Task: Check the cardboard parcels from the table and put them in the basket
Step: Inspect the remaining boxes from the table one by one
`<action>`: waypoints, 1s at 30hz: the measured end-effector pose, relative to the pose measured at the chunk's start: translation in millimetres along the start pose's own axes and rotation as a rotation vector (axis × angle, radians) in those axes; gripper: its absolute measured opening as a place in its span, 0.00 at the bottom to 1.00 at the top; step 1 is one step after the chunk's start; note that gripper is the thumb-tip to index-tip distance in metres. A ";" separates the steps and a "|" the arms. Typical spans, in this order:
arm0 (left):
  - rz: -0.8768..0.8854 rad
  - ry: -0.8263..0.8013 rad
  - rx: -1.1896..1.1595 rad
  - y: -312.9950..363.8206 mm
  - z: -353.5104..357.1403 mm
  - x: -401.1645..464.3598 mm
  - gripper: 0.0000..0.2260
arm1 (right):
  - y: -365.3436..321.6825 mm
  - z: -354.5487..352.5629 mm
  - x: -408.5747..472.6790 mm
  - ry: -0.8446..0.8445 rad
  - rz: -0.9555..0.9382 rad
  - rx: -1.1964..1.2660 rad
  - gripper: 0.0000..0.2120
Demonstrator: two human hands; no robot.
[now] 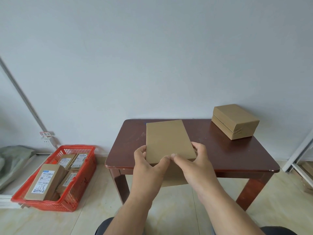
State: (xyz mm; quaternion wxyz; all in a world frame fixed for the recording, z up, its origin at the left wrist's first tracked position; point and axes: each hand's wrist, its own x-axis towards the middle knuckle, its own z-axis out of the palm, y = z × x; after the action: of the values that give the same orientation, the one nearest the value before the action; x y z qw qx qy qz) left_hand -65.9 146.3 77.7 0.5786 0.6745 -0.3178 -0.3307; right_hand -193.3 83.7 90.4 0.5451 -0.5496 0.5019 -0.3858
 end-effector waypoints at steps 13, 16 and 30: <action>0.038 -0.006 0.040 1.1 -6.5 13.3 0.29 | 9.3 1.8 0.5 0.015 -0.036 -0.035 0.26; 0.049 0.004 0.036 -3.8 -5.0 8.4 0.29 | 10.5 2.7 4.5 0.054 -0.033 -0.076 0.24; 0.126 0.118 0.102 -4.9 0.0 3.9 0.26 | 13.0 2.3 1.7 0.078 -0.049 -0.107 0.25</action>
State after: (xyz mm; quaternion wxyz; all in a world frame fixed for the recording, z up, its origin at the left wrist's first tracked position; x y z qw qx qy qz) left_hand -63.5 143.8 72.5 0.5810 0.6999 -0.3414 -0.2366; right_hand -192.4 83.8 77.1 0.4856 -0.5746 0.5290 -0.3927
